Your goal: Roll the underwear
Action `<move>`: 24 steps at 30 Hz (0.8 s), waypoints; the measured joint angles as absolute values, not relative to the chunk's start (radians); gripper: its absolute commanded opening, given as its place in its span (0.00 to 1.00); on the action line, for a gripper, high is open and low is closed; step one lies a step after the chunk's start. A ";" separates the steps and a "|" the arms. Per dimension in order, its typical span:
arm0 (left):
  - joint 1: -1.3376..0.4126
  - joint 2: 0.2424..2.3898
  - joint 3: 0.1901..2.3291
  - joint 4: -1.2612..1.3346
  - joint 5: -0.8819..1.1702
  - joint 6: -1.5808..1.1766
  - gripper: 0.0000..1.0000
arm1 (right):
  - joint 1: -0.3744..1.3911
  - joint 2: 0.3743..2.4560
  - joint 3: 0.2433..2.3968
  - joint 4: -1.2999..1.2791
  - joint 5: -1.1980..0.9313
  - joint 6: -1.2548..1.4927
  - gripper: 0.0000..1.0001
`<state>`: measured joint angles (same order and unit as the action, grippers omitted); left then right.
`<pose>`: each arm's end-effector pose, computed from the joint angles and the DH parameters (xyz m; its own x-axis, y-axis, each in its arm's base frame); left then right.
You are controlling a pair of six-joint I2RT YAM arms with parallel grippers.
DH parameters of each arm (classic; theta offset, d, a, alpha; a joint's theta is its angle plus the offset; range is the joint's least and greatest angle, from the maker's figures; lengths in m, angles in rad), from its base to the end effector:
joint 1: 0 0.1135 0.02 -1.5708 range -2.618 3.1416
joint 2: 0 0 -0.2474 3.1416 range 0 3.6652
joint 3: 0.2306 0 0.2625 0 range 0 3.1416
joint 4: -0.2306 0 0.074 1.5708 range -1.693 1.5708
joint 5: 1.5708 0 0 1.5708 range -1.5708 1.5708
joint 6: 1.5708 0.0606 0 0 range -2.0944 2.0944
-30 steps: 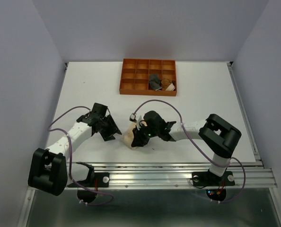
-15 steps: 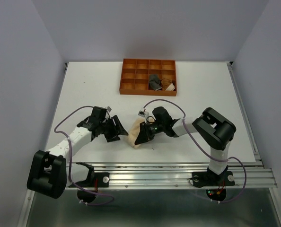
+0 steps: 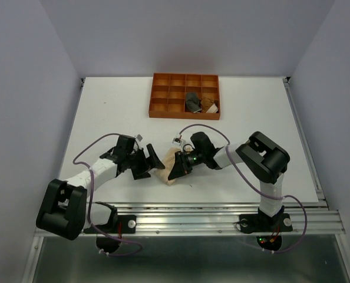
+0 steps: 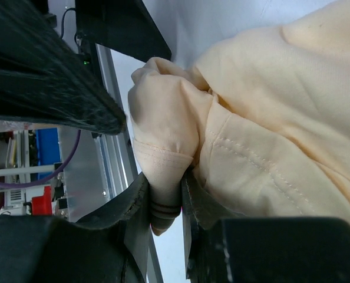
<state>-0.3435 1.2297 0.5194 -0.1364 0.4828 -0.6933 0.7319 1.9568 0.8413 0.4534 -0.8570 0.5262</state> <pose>0.2303 -0.1123 0.1299 -0.9182 -0.2727 -0.2873 0.0014 0.7230 -0.6909 0.2439 0.2807 0.0697 -0.8380 -0.3107 -0.4486 -0.5321 0.2830 0.7980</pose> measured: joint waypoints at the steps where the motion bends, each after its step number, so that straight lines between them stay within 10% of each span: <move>1: -0.345 1.237 0.513 -0.131 0.482 -0.693 0.93 | 0.732 1.958 0.842 0.453 -0.857 0.527 0.01; 7: -0.347 1.281 0.497 -0.074 0.501 -0.712 0.82 | 0.732 1.962 0.846 0.452 -0.866 0.528 0.01; 13: -0.350 1.325 0.483 -0.017 0.514 -0.722 0.44 | 0.727 1.973 0.856 0.447 -0.883 0.529 0.01; 19: -0.365 1.345 0.477 0.041 0.540 -0.734 0.28 | 0.727 1.978 0.865 0.435 -0.888 0.529 0.02; 21: -0.369 1.346 0.477 0.051 0.542 -0.737 0.03 | 0.727 1.979 0.870 0.425 -0.889 0.527 0.08; 24: -0.374 1.346 0.477 0.059 0.542 -0.740 0.00 | 0.727 1.979 0.889 0.383 -0.888 0.510 0.21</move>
<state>-0.3737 1.3460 0.4770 0.0586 0.5419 -0.7399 0.7269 1.9789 0.8886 0.3828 -0.8883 0.5098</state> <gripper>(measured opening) 0.059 0.266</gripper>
